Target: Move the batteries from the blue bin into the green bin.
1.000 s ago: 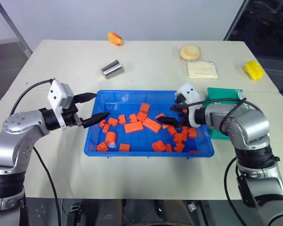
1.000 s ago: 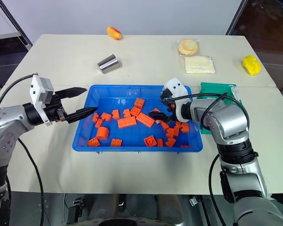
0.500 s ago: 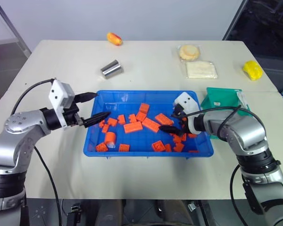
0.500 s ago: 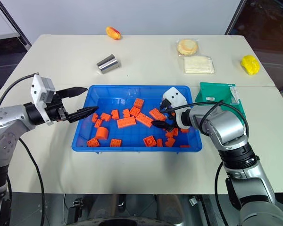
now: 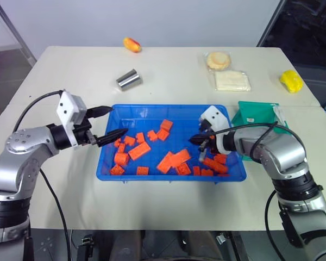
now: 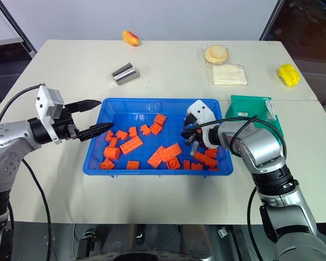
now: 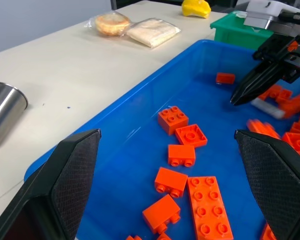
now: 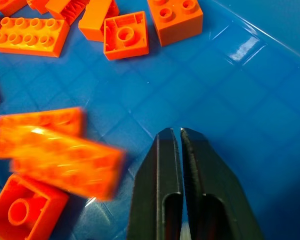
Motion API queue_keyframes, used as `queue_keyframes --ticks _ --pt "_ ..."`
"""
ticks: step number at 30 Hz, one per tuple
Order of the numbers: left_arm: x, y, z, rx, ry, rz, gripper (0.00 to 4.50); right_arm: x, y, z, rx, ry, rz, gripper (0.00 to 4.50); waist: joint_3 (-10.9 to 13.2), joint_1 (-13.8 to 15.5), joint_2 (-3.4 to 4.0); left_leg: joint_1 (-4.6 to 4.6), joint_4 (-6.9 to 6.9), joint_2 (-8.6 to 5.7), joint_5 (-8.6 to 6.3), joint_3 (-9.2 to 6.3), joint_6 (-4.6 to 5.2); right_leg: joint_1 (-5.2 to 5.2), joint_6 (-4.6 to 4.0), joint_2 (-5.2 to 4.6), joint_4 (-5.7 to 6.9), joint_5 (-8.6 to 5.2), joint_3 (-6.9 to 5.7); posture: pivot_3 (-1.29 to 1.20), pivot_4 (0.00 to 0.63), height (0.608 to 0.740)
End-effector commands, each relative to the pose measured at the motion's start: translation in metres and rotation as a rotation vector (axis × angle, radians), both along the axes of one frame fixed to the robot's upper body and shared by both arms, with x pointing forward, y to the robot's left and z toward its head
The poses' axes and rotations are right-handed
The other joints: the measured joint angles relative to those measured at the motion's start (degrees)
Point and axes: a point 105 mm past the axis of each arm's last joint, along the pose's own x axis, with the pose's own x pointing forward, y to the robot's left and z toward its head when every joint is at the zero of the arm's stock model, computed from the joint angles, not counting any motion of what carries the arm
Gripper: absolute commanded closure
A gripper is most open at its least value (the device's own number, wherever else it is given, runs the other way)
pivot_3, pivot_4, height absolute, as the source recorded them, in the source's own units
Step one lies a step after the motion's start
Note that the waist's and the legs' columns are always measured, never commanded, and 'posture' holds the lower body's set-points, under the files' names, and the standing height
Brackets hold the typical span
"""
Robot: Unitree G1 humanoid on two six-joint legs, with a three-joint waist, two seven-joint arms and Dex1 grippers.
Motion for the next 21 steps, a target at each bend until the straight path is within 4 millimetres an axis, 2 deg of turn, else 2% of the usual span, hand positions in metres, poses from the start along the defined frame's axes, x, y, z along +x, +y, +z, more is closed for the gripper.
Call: queue_keyframes --ticks 1,6,7,9,12,15,18,21 --pt "-0.002 -0.004 0.011 0.008 -0.053 -0.013 0.0 0.002 0.002 0.012 0.013 -0.044 0.011 4.47 0.0 -0.01 0.0 0.0 0.0 0.0 0.0 0.0 0.0 0.0 0.0 0.0 0.0 0.0 0.0 0.0 0.15 0.74" --pt "-0.002 -0.005 0.011 0.009 -0.054 -0.018 0.0 0.007 -0.001 0.025 -0.018 -0.113 0.017 4.47 0.0 -0.01 0.0 0.0 0.0 0.0 0.0 0.0 0.0 0.0 0.0 0.0 0.0 0.0 0.0 0.0 0.15 0.74" --pt "-0.002 -0.004 0.011 0.01 -0.053 -0.02 0.0 0.008 -0.003 0.029 -0.031 -0.129 0.023 4.23 0.0 -0.01 0.0 0.0 0.0 0.0 0.0 0.0 0.0 0.0 0.0 0.0 0.0 0.0 0.0 0.0 0.15 0.74" --pt "-0.003 -0.004 0.011 0.015 -0.052 -0.025 0.0 0.006 -0.008 0.037 -0.091 -0.169 0.064 3.67 0.0 0.0 0.0 0.0 0.0 0.0 0.0 0.01 0.0 0.0 0.0 -0.01 0.0 0.0 0.0 0.0 0.15 0.74" --pt "-0.003 -0.004 0.01 0.027 -0.046 -0.035 0.0 0.006 -0.024 0.047 -0.222 -0.233 0.11 2.11 0.0 0.18 0.0 0.0 0.0 -0.01 0.0 0.01 0.0 0.0 0.0 -0.01 -0.01 0.0 0.0 0.0 0.15 0.74" --pt "-0.003 -0.005 0.009 0.029 -0.044 -0.041 0.0 0.003 -0.039 0.053 -0.342 -0.275 0.186 1.0 0.0 0.17 0.0 -0.01 0.01 -0.02 0.0 0.03 0.0 0.0 0.0 -0.04 -0.04 0.0 0.0 0.0 0.15 0.74" --pt "-0.003 -0.006 0.009 0.025 -0.043 -0.046 0.0 0.0 -0.054 0.059 -0.506 -0.342 0.313 1.0 0.01 0.05 0.01 0.0 0.01 -0.01 0.0 0.06 0.0 -0.01 0.0 -0.03 -0.05 0.0 0.0 0.0 0.15 0.74" --pt "-0.003 -0.008 0.006 0.019 -0.038 -0.049 0.0 -0.007 -0.057 0.058 -0.613 -0.412 0.501 1.0 0.01 -0.21 0.01 0.02 -0.01 0.03 0.0 0.08 0.0 -0.02 0.0 0.0 -0.05 0.0 0.01 0.0 0.15 0.74"
